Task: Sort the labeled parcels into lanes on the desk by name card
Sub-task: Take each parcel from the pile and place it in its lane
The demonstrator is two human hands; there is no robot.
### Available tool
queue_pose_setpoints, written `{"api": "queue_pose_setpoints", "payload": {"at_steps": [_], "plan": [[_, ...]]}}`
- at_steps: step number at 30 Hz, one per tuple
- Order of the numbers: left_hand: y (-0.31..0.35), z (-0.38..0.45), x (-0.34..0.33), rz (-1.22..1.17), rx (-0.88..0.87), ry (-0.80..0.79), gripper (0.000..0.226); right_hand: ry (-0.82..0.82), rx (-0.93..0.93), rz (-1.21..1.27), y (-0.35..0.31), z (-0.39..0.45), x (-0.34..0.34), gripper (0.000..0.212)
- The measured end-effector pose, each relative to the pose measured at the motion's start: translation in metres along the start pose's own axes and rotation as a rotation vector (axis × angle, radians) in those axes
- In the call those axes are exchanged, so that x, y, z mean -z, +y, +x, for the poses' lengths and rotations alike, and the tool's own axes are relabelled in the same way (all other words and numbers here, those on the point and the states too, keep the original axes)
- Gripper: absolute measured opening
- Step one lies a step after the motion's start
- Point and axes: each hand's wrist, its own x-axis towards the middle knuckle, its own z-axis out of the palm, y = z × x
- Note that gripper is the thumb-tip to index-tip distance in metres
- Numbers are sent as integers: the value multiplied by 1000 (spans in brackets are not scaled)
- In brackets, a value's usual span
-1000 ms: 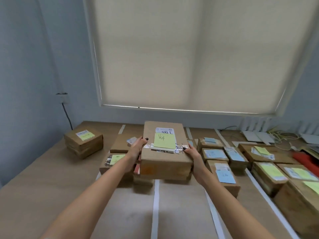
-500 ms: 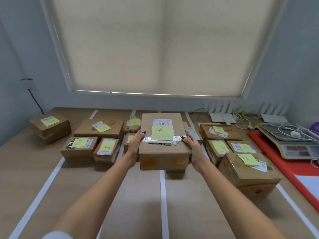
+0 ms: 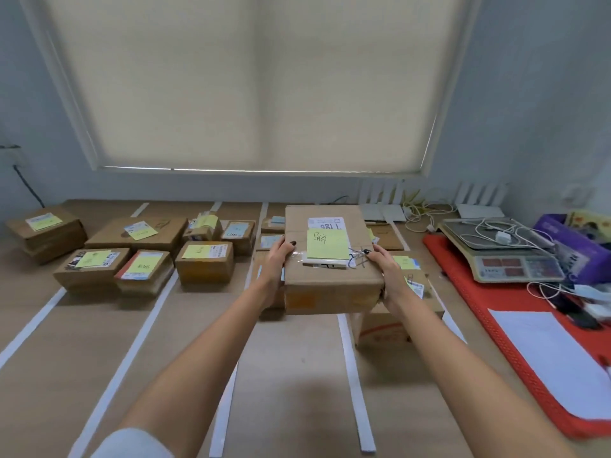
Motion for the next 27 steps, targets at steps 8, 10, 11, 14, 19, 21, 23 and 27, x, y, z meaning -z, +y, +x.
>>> {"api": "queue_pose_setpoints", "payload": {"at_steps": [8, 10, 11, 14, 19, 21, 23, 27], "plan": [[-44, -28, -122, -16, 50, 34, 42, -24, -46, -21, -10, -21, 132, 46], [-59, -39, -142, -67, 78, 62, 41, -20, -88, -39, -7, -33, 158, 45], [-70, -45, -149, -88, 103, 85, 41, -30, -121, -59, -4, -41, 170, 46], [-106, -71, -167, -98, 196, 118, 43, -74, -221, -89, 20, -70, 207, 57], [-169, -114, -187, -27, 236, 166, 37, -58, -335, -133, 79, -110, 250, 56], [-189, -124, -191, -18, 280, 158, 36, -21, -352, -111, 98, -117, 255, 45], [-204, -126, -194, -14, 329, 156, 36, 9, -361, -103, 111, -115, 258, 43], [-219, -114, -197, 34, 378, 143, 33, 63, -359, -130, 127, -99, 259, 39]]}}
